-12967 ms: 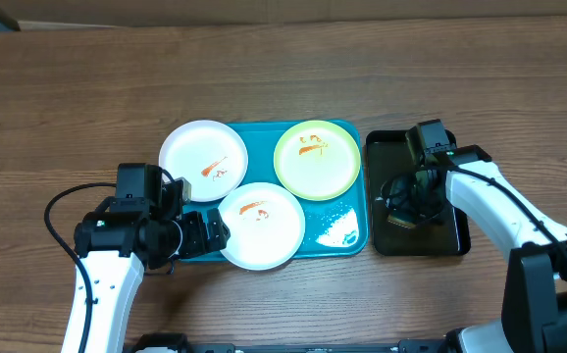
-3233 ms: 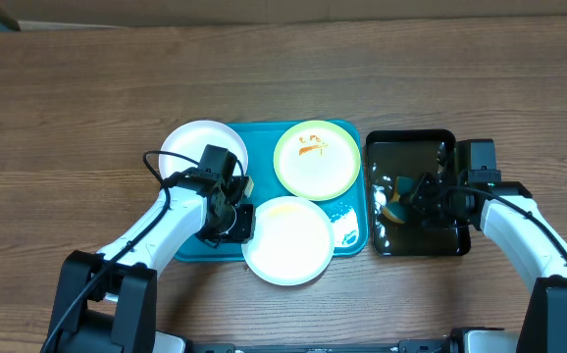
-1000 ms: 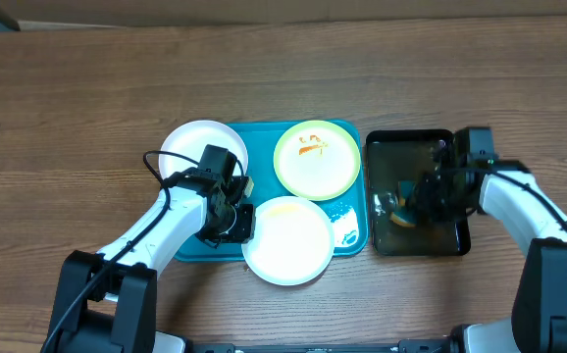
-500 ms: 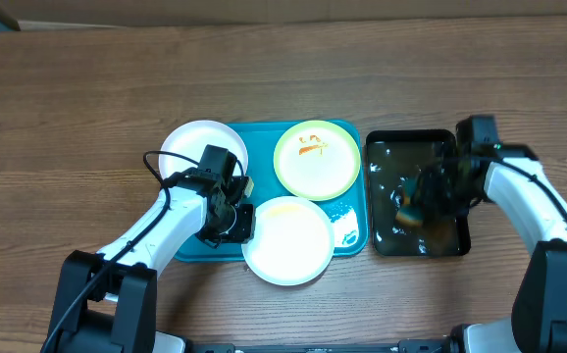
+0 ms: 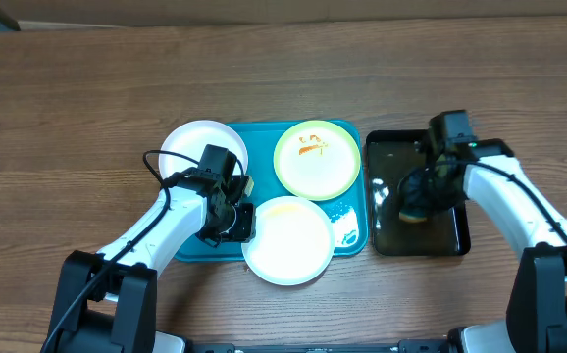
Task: Clean dirty plates on tray and stack at the side
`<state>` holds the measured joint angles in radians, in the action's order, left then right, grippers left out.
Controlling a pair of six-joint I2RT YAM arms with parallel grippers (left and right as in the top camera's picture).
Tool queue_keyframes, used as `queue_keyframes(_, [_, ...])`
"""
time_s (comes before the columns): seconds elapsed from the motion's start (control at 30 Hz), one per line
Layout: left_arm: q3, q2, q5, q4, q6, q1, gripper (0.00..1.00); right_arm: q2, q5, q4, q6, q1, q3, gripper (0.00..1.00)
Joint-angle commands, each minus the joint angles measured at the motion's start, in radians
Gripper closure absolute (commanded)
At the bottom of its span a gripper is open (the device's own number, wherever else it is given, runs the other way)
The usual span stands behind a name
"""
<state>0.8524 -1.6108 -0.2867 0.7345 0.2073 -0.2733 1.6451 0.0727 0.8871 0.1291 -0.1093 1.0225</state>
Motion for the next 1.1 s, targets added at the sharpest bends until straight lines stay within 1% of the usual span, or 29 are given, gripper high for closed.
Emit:
queue_keyframes(0.0, [-0.008,-0.005,0.006,-0.008,-0.001,-0.004,0.78,-0.004,-0.038,-0.026,0.006,-0.016,-0.029,0.96])
queue_keyframes(0.03, [-0.008,-0.005,0.006,-0.007,-0.001,-0.004,0.82,-0.004,-0.038,-0.030,0.005,-0.016,-0.037,0.96])
queue_keyframes(0.07, [-0.008,-0.005,0.006,-0.007,-0.001,-0.004,0.84,-0.004,-0.038,-0.031,0.005,-0.016,-0.042,0.96])
queue_keyframes(0.1, [-0.008,-0.005,0.006,-0.007,-0.001,-0.004,0.92,-0.004,-0.038,-0.029,0.005,-0.016,-0.045,0.96])
queue_keyframes(0.13, [-0.008,-0.005,0.006,-0.007,-0.001,-0.004,0.96,-0.004,-0.038,-0.029,0.005,-0.016,-0.047,0.96])
queue_keyframes(0.37, [0.006,-0.005,0.006,0.015,-0.001,0.006,0.96,-0.004,-0.038,-0.027,0.005,-0.016,-0.047,0.96])
queue_keyframes(0.53, [0.112,0.008,0.019,0.107,-0.006,0.048,0.96,-0.004,-0.038,-0.026,0.005,-0.016,-0.047,0.96])
queue_keyframes(0.67, [0.248,0.029,0.131,0.215,-0.029,0.057,0.96,-0.004,-0.038,-0.026,0.005,-0.016,-0.047,0.96])
queue_keyframes(0.73, [0.301,0.037,0.216,0.259,-0.028,0.057,0.96,-0.004,-0.038,-0.026,0.005,-0.016,-0.047,0.96])
queue_keyframes(0.9, [0.357,0.039,0.393,0.317,-0.028,0.056,0.96,-0.004,-0.038,-0.029,0.005,-0.016,-0.047,0.96])
queue_keyframes(1.07, [0.400,0.039,0.475,0.340,-0.028,0.043,0.96,-0.004,-0.038,-0.029,0.005,-0.016,-0.047,0.96])
